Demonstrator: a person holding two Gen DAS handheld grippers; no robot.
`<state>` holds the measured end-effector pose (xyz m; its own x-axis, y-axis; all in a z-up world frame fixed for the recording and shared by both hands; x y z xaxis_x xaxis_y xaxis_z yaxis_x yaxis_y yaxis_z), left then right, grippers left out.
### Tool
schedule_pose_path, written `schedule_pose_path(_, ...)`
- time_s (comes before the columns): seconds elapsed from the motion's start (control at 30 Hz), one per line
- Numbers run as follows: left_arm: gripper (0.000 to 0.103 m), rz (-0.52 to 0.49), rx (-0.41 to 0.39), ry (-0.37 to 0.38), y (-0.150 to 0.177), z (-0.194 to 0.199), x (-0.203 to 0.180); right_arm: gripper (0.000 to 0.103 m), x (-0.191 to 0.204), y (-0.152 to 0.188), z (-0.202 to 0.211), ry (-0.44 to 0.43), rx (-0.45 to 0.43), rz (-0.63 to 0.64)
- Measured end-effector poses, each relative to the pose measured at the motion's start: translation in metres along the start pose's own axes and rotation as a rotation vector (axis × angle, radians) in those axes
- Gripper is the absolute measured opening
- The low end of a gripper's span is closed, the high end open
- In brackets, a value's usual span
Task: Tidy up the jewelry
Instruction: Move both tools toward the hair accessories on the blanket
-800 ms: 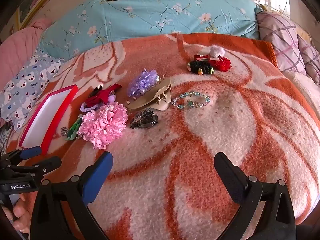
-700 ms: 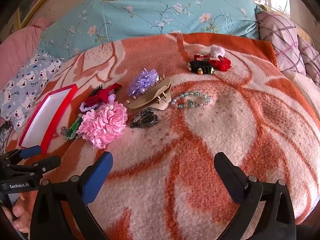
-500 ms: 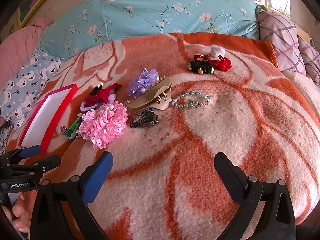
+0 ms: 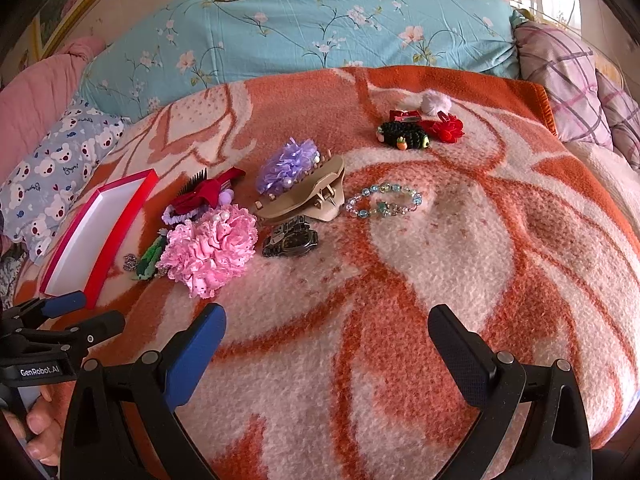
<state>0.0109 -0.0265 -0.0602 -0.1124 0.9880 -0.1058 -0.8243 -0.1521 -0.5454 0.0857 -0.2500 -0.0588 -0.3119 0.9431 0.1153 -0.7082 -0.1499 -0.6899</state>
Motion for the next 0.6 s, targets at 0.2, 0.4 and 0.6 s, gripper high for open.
schedule_pose_path(0.2,0.097,0.001,0.0,0.008,-0.006,0.002,-0.001,0.102,0.0,-0.001,0.002,-0.009,-0.002,-0.006)
schedule_pose_path(0.4,0.097,-0.003,-0.007,0.016,-0.014,0.003,-0.004,0.102,-0.004,-0.004,-0.001,0.006,0.001,-0.001)
schedule_pose_path(0.6,0.097,0.002,-0.009,0.024,-0.021,0.003,-0.003,0.102,-0.006,-0.005,-0.004,-0.006,0.005,-0.015)
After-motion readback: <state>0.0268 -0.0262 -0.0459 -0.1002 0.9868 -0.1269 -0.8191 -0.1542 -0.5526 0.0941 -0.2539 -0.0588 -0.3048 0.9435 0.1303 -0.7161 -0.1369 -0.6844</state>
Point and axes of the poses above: each gripper's, at about its wrist camera, not at the fingertips, and z roughly against the way its jaws point, x to its left, y to its underside, the point moved 5 cm from there along -z, roughly the way its jaws point, and after that the axes turned 2 degrees about z, right-handed, at the moved point
